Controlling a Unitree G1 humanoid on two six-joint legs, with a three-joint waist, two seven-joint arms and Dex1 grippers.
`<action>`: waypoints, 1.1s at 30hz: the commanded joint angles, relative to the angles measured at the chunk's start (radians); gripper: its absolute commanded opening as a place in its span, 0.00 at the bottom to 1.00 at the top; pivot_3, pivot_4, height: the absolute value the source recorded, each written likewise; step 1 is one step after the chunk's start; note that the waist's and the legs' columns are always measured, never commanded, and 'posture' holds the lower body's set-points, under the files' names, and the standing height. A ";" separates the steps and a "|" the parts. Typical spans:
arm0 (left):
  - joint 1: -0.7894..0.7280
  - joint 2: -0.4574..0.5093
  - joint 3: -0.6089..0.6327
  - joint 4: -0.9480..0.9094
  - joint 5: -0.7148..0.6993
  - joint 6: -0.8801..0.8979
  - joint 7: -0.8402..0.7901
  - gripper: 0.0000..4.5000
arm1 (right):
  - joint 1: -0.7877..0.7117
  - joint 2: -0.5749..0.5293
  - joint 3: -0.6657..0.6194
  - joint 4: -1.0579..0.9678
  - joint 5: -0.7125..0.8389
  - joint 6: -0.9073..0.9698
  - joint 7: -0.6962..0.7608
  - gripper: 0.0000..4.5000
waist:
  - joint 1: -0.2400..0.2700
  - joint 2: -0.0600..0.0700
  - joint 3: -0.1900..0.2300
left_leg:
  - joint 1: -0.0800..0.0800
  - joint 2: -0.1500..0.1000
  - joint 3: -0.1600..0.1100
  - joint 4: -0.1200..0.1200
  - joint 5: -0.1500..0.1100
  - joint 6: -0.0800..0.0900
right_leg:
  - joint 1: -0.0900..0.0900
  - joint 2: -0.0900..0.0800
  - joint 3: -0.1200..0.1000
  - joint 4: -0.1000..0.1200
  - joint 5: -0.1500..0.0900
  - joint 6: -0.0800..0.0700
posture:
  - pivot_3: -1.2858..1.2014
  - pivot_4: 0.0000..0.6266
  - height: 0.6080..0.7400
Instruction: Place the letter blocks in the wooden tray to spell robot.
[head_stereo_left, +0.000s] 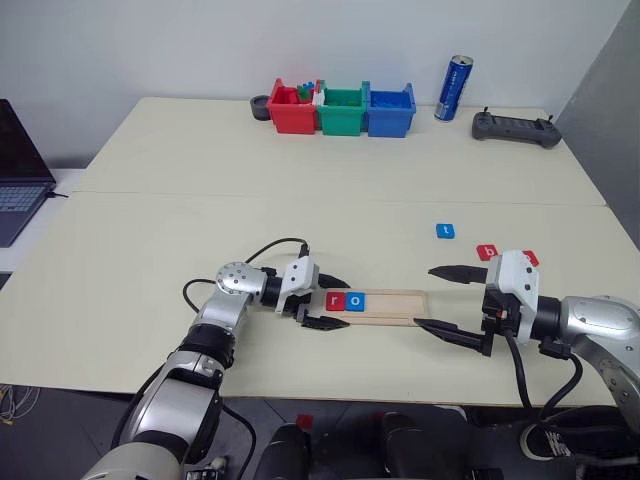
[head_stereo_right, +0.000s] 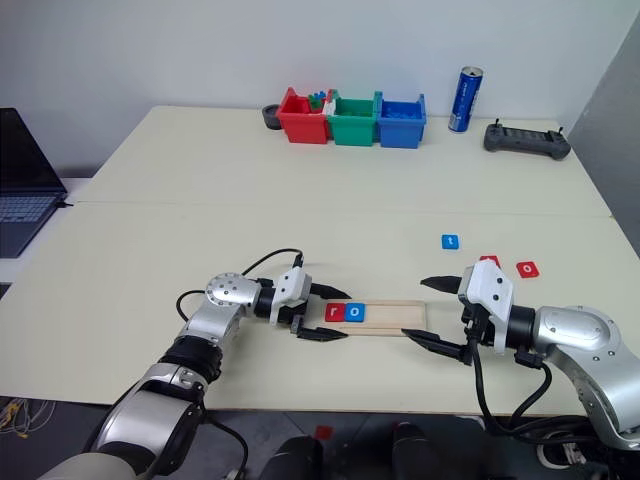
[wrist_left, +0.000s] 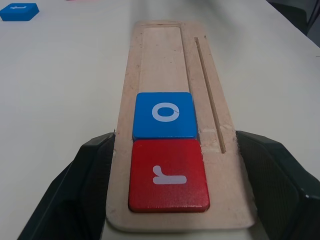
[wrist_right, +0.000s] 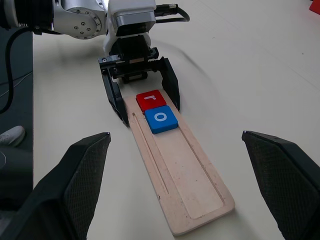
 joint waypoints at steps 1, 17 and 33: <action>-0.024 -0.011 -0.001 0.014 0.002 -0.013 0.015 0.75 | -0.014 0.001 -0.015 -0.018 0.009 -0.012 -0.004 1.00 | 0.000 0.000 0.000 | 0.000 0.000 0.000 0.000 0.000 0.000 | 0.000 0.000 0.000 0.000 0.000 0.000 | 0.52 0.24 1.00; -0.044 -0.066 -0.008 0.048 0.018 -0.030 0.067 0.75 | -0.031 0.019 0.006 -0.028 0.009 0.003 -0.036 1.00 | 0.000 0.000 0.000 | 0.000 0.000 0.000 0.001 0.000 0.000 | 0.000 0.000 0.000 0.001 0.000 0.000 | 0.52 0.24 1.00; -0.018 -0.037 0.036 -0.091 -0.063 0.107 0.045 0.99 | -0.028 0.019 -0.005 -0.029 0.014 0.013 -0.058 1.00 | -0.001 0.000 0.000 | 0.003 0.000 0.001 0.002 0.000 0.000 | 0.000 0.000 0.002 0.006 -0.001 0.000 | 0.52 0.24 1.00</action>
